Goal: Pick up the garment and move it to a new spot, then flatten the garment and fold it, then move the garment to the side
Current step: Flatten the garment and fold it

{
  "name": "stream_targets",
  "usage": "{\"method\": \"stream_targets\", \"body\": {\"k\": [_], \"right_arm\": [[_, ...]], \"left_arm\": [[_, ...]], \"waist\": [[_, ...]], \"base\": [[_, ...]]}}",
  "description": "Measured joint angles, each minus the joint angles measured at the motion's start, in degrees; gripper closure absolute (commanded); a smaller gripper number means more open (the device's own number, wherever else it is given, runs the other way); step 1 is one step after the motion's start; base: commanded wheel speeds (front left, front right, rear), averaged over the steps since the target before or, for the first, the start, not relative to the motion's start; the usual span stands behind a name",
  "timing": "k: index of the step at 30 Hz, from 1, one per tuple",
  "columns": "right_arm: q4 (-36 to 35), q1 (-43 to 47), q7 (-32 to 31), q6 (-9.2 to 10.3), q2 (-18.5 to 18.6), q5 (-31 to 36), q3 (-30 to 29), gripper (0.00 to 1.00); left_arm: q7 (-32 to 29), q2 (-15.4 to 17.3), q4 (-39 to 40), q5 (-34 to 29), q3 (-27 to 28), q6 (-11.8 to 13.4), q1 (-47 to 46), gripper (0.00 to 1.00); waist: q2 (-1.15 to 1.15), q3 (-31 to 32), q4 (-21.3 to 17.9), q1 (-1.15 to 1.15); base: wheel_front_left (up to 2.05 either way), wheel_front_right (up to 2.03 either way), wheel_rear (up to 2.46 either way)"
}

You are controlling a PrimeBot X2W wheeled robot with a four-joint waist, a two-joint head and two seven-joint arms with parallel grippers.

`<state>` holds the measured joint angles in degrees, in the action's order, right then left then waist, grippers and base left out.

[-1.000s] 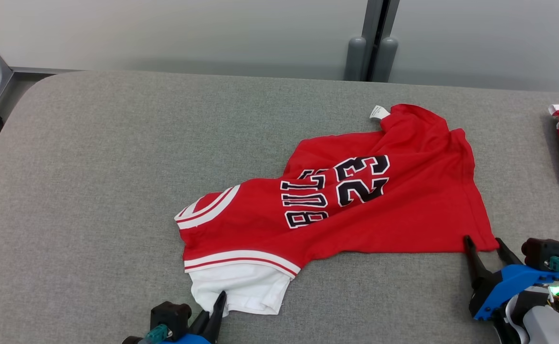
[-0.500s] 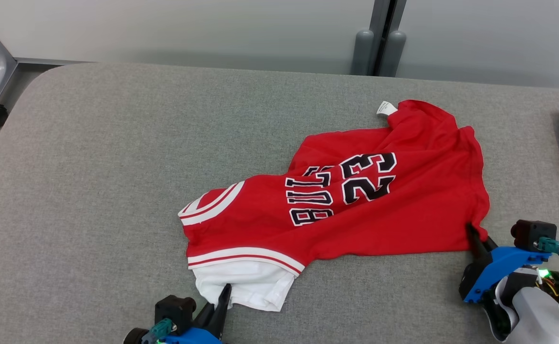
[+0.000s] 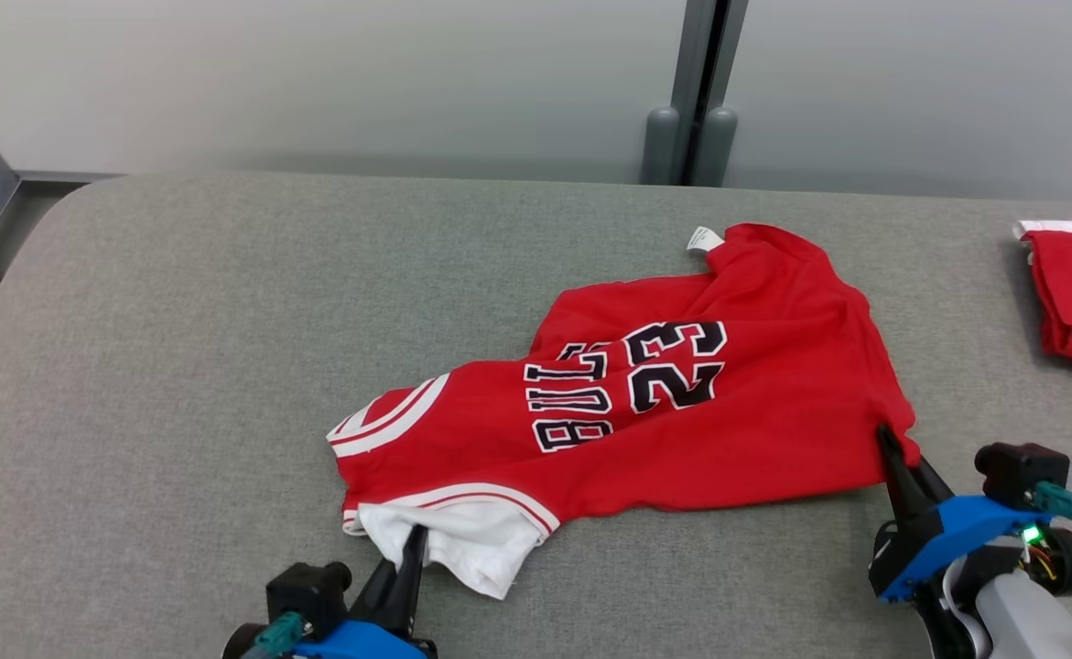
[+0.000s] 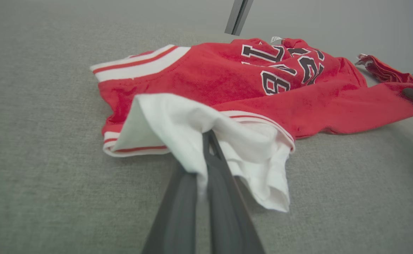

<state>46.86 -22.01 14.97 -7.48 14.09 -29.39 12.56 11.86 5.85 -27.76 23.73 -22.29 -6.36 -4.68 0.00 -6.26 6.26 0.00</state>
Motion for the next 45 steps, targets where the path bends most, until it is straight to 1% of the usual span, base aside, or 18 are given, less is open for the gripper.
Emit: {"method": "stream_targets", "body": {"k": [2, 5, 9, 13, 17, 18, 19, 23, 27, 32, 33, 34, 35, 36, 37, 38, 41, 45], "right_arm": [[-3.82, 2.63, 0.01, 0.00, 0.05, 0.26, -1.14, 1.00], [-9.14, 5.77, 0.01, 0.00, 0.24, 1.23, -2.82, 1.00], [-14.60, 7.14, 0.01, 0.00, 0.58, 2.19, -4.57, 1.00], [-17.23, 4.54, -0.03, 0.00, 0.99, 2.37, -4.72, 1.00], [-17.68, -2.67, -1.44, 0.00, 1.29, 2.49, -4.64, 1.00], [-17.33, -4.77, -1.99, 0.00, 1.25, 2.35, -4.77, 1.00], [-15.85, -9.71, -3.50, 0.00, 1.19, 2.09, -5.14, 1.00], [-11.59, -22.22, -6.38, 0.00, 0.38, 2.01, -5.78, 1.00], [-4.97, -36.31, -9.13, 0.00, -0.62, 1.75, -7.76, 1.00], [1.88, -53.08, -9.93, 0.00, -0.73, 3.30, -9.27, 1.00], [1.88, -53.08, -9.93, 0.00, -0.73, 3.30, -9.27, 1.00], [3.89, -58.43, -9.82, 0.00, -0.76, 4.53, -9.27, 1.00], [3.89, -58.43, -9.82, 0.00, -0.76, 4.53, -9.27, 1.00], [4.70, -60.93, -9.73, 0.00, -0.71, 5.20, -9.23, 1.00], [6.41, -65.56, -9.26, 0.00, -0.67, 5.71, -9.22, 1.00], [6.41, -65.56, -9.26, 0.00, -0.67, 5.71, -9.22, 1.00], [8.66, -71.34, -8.55, 0.00, -0.64, 6.30, -9.06, 1.00], [11.49, -76.76, -7.48, 0.00, -0.79, 7.35, -7.83, 1.00]], "left_arm": [[0.34, -0.03, 1.89, 1.08, 0.96, 0.00, 0.24, 1.00], [0.30, -0.38, 5.34, 4.58, 2.60, -0.02, 0.90, 1.00], [-0.59, 1.08, 9.27, 5.11, 3.71, 0.01, -0.42, 1.00], [-1.89, 2.42, 11.33, 5.55, 5.23, 0.19, -5.51, 1.00], [-3.69, 3.77, 11.03, 5.54, 6.12, 0.08, -13.62, 1.00], [-4.14, 4.11, 10.67, 5.50, 6.04, -0.04, -16.10, 1.00], [-5.20, 4.75, 9.38, 5.50, 5.84, -0.21, -21.82, 1.00], [-6.77, 5.11, 5.48, 6.76, 6.13, -0.71, -34.42, 1.00], [-7.82, 5.82, 0.44, 7.81, 6.70, -0.75, -49.13, 1.00], [-7.57, 5.94, -6.26, 7.81, 5.61, -0.80, -66.32, 1.00], [-7.57, 5.94, -6.26, 7.81, 5.61, -0.80, -66.32, 1.00], [-7.45, 5.21, -8.54, 10.15, 6.25, -0.85, -72.12, 1.00], [-7.45, 5.21, -8.54, 10.15, 6.25, -0.85, -72.12, 1.00], [-7.43, 5.24, -9.47, 10.18, 5.60, -0.85, -74.85, 1.00], [-6.98, 5.47, -11.38, 10.07, 4.41, -0.85, -80.16, 1.00], [-6.98, 5.47, -11.38, 10.07, 4.41, -0.85, -80.16, 1.00], [-6.35, 5.83, -14.05, 10.39, 2.60, -0.86, -87.08, 1.00], [-4.93, 5.71, -17.52, 11.65, 0.71, -0.86, -92.87, 1.00]], "waist": [[0.00, 0.58, -0.53, 0.00], [0.00, 1.18, -1.44, 0.00], [0.00, 1.49, -2.60, 0.00], [0.00, 0.81, -3.52, 0.00], [0.00, -1.13, -4.32, 0.00], [0.00, -1.81, -4.51, 0.00], [0.00, -3.61, -5.04, 0.00], [0.00, -8.45, -6.16, 0.02], [0.01, -14.02, -7.08, 0.03], [0.02, -20.04, -6.84, 0.03], [0.02, -20.04, -6.84, 0.03], [0.02, -21.91, -6.51, 0.03], [0.02, -21.91, -6.51, 0.03], [0.02, -22.67, -6.30, 0.04], [0.02, -23.86, -5.84, 0.03], [0.02, -23.86, -5.84, 0.03], [0.02, -24.88, -5.43, 0.01], [0.01, -25.09, -5.65, 0.01]], "base": [[0.00, 0.00, 0.00], [0.00, 0.00, 0.00], [0.00, 0.00, 0.00], [0.00, 0.00, 0.00], [0.00, 0.00, 0.00], [0.00, 0.00, 0.00], [0.00, 0.00, 0.00], [0.00, 0.00, 0.00], [0.00, 0.00, 0.00], [0.00, 0.00, 0.00], [0.00, 0.00, 0.00], [0.00, 0.00, 0.00], [0.00, 0.00, 0.00], [0.00, 0.00, 0.00], [0.00, 0.00, 0.00], [0.00, 0.00, 0.00], [0.00, 0.00, 0.00], [0.00, 0.00, 0.00]]}}
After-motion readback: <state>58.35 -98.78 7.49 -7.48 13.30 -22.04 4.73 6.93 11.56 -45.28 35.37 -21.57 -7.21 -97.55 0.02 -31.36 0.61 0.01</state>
